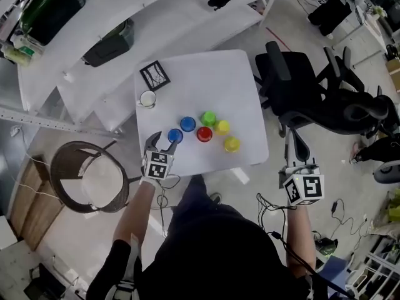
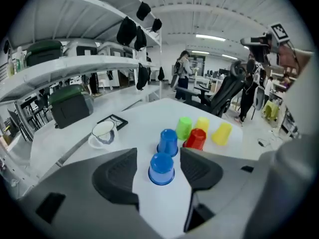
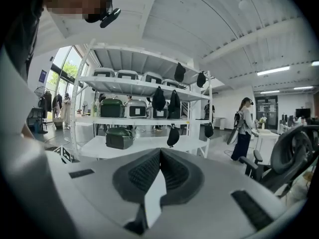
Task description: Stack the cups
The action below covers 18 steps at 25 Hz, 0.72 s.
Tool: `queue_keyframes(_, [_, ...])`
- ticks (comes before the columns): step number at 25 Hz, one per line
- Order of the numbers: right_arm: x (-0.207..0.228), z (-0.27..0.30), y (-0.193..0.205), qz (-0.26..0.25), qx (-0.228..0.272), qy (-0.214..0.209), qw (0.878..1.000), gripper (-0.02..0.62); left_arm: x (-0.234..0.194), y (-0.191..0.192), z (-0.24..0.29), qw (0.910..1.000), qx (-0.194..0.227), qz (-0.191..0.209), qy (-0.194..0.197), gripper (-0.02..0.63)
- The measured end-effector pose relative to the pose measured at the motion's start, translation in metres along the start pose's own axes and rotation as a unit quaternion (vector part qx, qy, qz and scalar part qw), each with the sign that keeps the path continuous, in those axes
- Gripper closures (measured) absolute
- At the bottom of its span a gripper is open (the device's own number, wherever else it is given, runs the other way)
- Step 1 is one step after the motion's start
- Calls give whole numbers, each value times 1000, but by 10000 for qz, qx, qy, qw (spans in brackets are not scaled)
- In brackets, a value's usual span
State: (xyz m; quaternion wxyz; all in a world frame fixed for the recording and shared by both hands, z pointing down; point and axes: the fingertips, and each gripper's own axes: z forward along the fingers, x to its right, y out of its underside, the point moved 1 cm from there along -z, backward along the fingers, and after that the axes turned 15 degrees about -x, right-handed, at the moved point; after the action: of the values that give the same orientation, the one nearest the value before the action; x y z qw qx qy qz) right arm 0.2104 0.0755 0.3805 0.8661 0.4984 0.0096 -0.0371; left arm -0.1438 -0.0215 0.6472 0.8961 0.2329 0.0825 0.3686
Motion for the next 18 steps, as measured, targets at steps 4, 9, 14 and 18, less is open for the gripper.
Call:
queue_keyframes(4, [0,16,5,3,-218,19,9998,595,-5,14,34,9993,-345,39,127,344])
queue_keyframes(9, [7,30,15,78,-317,74,9994,595,-4,19,64,9975,-550,168,404,344])
queue_keyframes(14, [11,43,23,180,-489,129,9986,595,2,16,80,9944,-746,386,641,345])
queue_keyframes(18, [11,54,22,190,-565,148,9981,595,-5,12,79,9934,-877,399,620,382])
